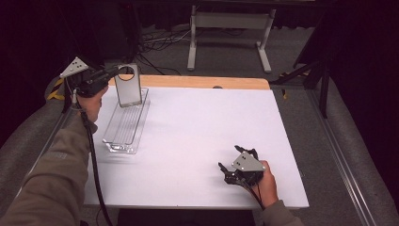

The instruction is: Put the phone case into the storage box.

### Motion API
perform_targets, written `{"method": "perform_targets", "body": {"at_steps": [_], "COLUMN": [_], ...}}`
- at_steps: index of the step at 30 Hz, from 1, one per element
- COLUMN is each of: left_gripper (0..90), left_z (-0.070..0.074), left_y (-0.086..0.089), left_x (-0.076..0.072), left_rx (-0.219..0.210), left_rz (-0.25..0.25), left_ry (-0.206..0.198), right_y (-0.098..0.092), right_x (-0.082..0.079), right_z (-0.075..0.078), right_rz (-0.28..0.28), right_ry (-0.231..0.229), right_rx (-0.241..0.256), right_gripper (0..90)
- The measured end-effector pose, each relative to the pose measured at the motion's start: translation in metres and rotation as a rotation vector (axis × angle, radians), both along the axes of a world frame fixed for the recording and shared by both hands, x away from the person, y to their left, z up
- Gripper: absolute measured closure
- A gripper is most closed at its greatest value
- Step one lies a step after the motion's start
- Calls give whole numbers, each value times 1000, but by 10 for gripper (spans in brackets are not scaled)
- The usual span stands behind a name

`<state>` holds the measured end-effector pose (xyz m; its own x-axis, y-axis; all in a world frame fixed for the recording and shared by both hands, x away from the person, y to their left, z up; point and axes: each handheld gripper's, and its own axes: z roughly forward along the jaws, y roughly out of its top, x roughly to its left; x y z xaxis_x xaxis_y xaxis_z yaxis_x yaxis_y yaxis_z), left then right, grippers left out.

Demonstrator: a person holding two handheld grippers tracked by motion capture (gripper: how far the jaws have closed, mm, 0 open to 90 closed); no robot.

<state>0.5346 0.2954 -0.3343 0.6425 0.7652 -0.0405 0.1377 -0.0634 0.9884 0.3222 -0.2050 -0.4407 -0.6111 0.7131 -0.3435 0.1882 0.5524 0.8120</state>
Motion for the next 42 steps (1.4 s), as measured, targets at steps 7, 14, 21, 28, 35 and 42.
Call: {"method": "perform_targets", "body": {"at_steps": [7, 14, 21, 28, 35, 42], "left_gripper": [810, 810, 810, 808, 807, 806], "left_z": [-7, -14, -27, -35, -41, -44], "left_y": [-2, -7, -13, -15, -14, -14], "left_x": [15, 26, 38, 43, 47, 49], "left_rx": [28, 43, 72, 72, 50, 69], "left_rz": [1, -9, -19, -10, 5, -4], "left_ry": [14, 24, 43, 60, 72, 75], "right_y": [0, 1, 3, 2, 2, 2], "right_x": [3, 3, 0, -1, -2, -2], "right_z": [-2, -3, -2, -2, -1, -1], "right_rz": [-6, 0, 2, 5, 7, 10], "right_ry": [3, 4, -2, -7, -12, -18], "right_rx": [-4, -11, -11, -15, -16, -19], "right_gripper": [205, 207, 213, 214, 216, 218]}}
